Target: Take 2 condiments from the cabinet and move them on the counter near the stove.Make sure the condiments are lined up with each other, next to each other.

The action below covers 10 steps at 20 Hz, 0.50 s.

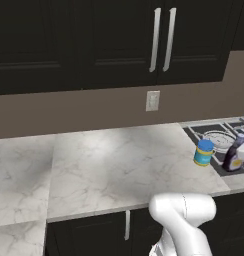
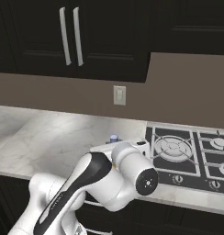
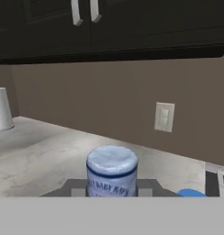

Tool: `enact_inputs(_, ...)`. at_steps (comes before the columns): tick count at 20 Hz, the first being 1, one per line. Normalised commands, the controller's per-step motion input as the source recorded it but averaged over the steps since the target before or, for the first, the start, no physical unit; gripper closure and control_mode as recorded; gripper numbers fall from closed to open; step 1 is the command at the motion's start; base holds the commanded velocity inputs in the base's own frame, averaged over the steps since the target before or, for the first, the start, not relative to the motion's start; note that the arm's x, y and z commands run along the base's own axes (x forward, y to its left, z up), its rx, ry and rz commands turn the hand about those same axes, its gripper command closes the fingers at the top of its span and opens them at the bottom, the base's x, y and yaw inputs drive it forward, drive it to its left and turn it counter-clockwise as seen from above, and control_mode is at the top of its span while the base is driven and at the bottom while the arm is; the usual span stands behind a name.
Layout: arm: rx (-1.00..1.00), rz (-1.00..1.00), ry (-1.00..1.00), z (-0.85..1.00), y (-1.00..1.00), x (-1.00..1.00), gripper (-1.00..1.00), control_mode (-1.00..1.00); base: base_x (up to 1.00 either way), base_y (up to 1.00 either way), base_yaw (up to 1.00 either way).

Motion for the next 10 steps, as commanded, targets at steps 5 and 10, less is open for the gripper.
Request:
enact_inputs(5,0.05,0.0,0.0,-0.25,0.0,0.26,1.0,-1.0,0.0,0.0,0.0)
enact_inputs(10,0.06,0.0,0.0,-0.2,-0.04,0.19,1.0,-1.0,0.0,0.0,0.0)
